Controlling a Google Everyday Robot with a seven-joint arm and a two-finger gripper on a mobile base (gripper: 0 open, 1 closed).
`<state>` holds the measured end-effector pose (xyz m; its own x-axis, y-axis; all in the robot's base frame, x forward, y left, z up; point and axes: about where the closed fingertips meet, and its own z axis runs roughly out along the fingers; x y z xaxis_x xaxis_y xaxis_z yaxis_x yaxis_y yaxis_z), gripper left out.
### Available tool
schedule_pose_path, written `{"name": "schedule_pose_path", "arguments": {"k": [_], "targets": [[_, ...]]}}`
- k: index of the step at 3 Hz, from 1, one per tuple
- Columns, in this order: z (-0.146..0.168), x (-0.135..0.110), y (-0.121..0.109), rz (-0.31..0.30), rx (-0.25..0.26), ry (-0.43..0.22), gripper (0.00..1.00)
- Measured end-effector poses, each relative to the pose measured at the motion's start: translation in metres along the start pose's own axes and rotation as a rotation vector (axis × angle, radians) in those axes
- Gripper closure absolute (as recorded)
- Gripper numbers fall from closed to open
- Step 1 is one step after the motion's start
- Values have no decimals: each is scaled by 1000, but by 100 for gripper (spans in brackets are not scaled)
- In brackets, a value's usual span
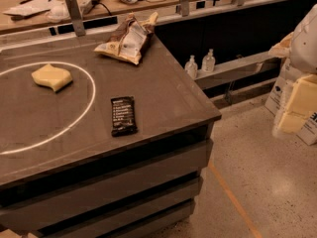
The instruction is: Move brown chip bag near sponge
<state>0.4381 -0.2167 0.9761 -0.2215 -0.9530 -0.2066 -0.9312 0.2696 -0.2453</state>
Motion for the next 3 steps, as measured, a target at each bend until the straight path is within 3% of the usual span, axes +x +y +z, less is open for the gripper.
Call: {"name": "schedule_pose_path", "arguments": {"k": [1, 2, 3], "targets": [[0, 0, 0, 0, 0, 0, 0], [0, -4, -3, 15, 4, -62, 0], [13, -9, -29, 90, 38, -277, 0]]}}
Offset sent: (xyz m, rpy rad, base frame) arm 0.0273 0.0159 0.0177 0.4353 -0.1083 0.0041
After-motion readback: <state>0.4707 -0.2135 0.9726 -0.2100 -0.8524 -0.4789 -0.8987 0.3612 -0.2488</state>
